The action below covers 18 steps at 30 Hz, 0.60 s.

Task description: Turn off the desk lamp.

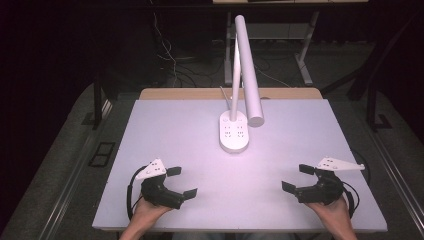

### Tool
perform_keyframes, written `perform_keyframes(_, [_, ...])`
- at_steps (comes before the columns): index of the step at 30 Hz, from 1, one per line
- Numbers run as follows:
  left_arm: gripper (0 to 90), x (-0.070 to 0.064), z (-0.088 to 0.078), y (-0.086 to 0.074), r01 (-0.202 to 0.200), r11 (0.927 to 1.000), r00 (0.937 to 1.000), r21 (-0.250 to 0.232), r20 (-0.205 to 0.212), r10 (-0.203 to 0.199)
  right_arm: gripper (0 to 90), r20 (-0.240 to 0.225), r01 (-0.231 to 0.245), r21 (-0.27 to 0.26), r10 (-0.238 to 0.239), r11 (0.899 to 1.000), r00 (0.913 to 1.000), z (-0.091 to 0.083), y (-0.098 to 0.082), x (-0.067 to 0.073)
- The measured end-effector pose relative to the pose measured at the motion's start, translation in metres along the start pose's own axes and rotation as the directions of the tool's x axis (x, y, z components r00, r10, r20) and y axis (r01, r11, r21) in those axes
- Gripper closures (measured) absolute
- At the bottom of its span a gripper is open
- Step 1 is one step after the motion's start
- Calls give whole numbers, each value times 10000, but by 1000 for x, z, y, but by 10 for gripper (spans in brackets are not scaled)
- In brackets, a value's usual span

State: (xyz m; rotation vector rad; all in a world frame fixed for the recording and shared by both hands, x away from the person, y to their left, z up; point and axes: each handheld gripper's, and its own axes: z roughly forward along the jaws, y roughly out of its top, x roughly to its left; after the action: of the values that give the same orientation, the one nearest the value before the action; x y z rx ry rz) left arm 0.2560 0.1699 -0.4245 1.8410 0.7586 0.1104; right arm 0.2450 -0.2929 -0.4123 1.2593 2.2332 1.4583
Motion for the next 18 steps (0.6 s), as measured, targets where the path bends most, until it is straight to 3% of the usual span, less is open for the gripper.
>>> perform_keyframes(18, [0,1,-2,0,-23,10000,10000,55,-11,23,11,-302,-221,344,231,9992,9993,-1,-1,1])
